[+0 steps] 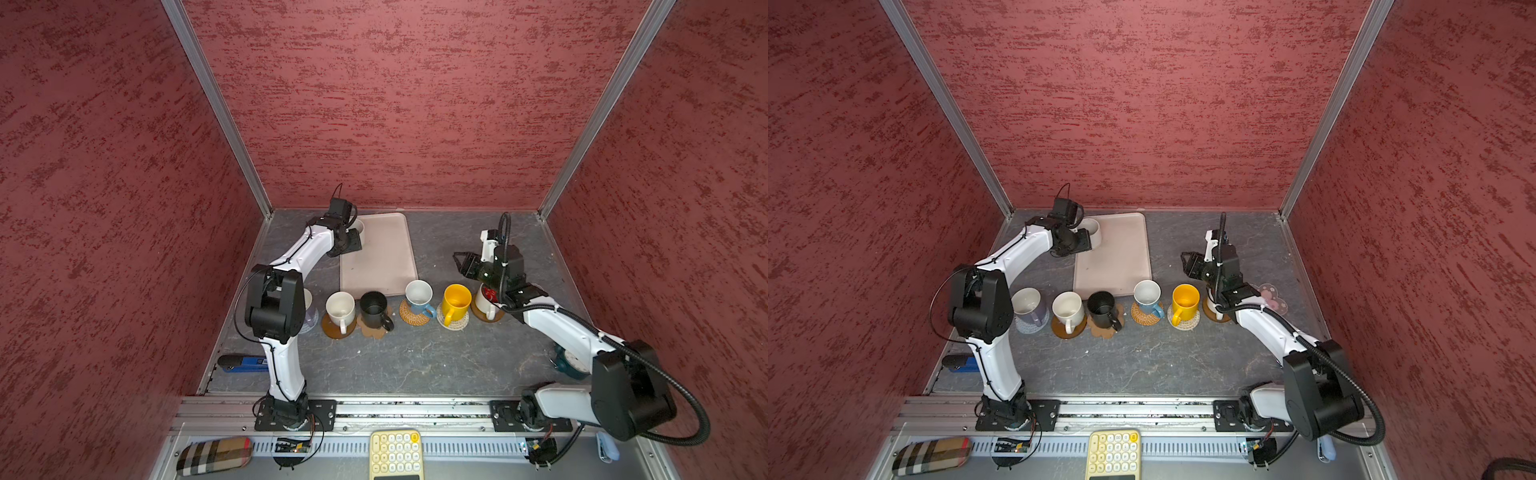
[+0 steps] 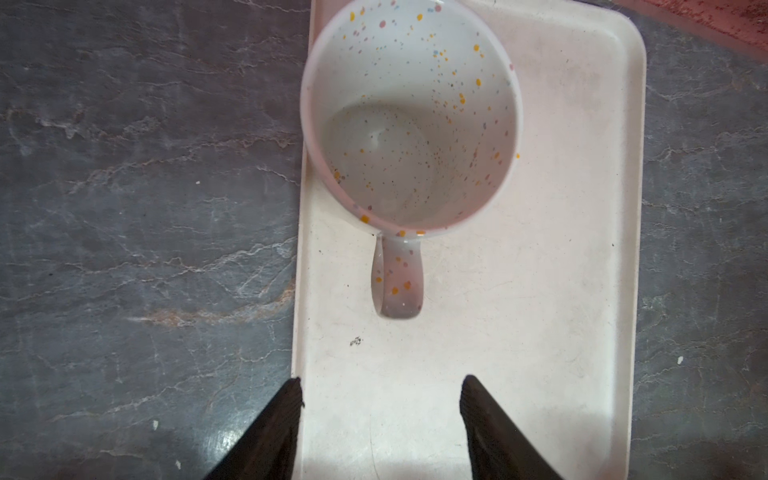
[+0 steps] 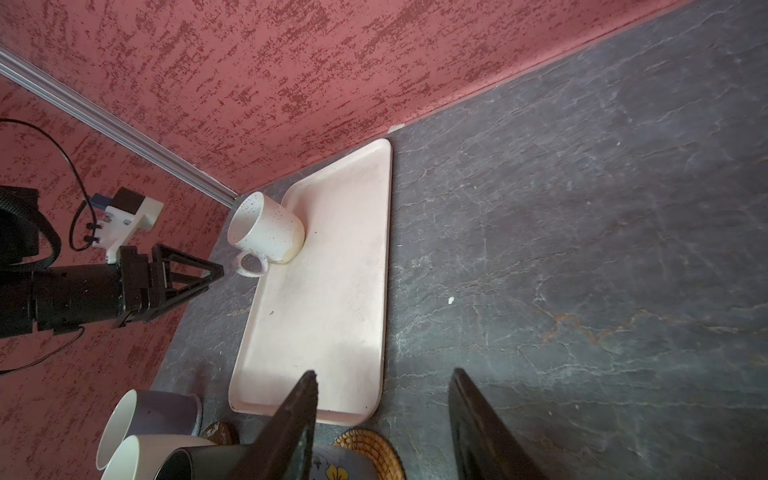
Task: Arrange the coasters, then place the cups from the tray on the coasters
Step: 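Open the right gripper and raise it while the left gripper moves toward the speckled mug, then close the left gripper on the white speckled mug's handle on the tray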
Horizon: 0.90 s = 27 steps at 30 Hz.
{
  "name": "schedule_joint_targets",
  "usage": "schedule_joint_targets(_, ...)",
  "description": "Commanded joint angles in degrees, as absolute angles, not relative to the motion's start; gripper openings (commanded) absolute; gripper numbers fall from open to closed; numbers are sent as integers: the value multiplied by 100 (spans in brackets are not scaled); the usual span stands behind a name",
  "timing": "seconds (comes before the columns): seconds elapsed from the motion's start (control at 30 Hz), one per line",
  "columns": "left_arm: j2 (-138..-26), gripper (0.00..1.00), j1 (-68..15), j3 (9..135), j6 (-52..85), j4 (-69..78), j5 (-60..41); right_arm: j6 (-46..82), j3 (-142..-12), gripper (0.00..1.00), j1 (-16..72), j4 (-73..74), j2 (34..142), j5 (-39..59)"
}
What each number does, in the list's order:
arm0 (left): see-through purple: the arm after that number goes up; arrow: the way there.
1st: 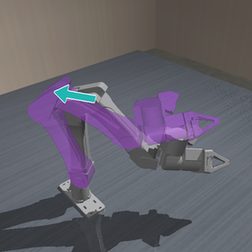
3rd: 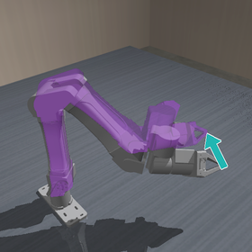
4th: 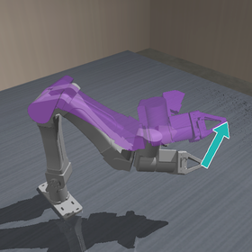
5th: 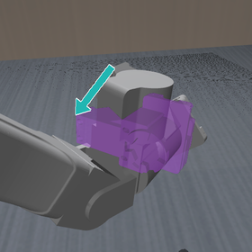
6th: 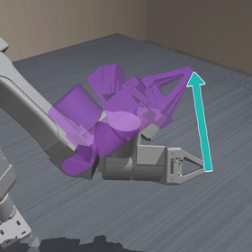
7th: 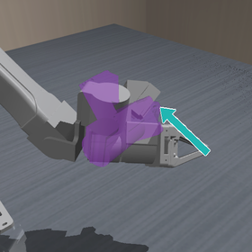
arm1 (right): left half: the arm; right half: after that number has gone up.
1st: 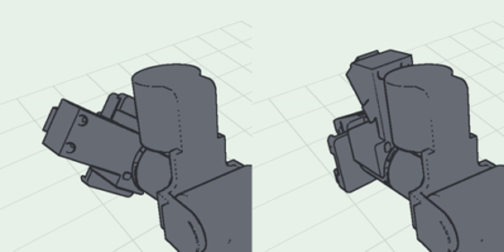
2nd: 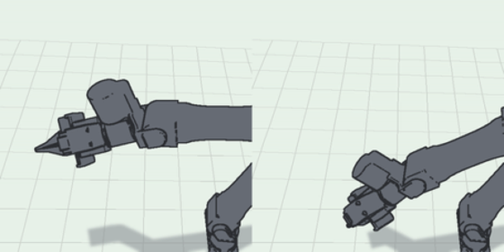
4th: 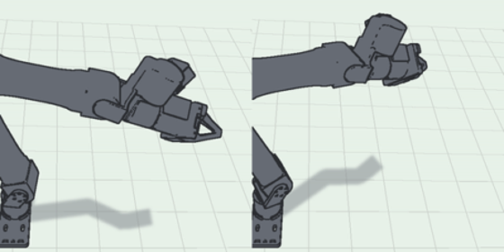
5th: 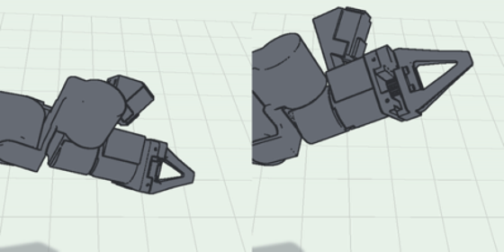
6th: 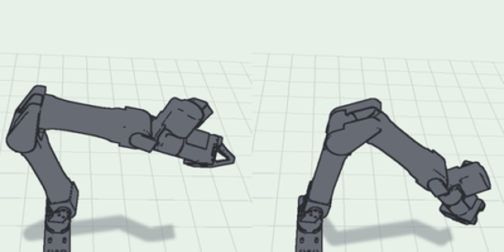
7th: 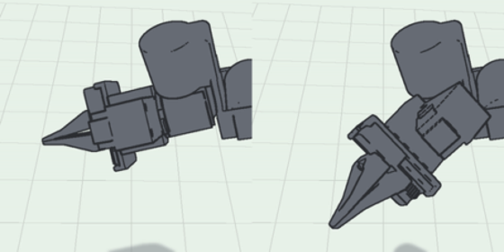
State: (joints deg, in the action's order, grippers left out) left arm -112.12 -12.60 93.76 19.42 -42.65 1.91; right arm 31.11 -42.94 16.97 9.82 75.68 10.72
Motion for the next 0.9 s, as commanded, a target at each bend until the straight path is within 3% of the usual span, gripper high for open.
schedule_joint_targets(0.0, -11475, 61, -1292, 9720, 1837, -4411, 298, 3110, -4242, 52, 1670, 1308, 7459, 991)
schedule_joint_targets(0.87, -12349, 37, -1301, 10472, 1794, -4546, 333, 3104, -4245, 54, 1668, 1345, 7578, 1002)
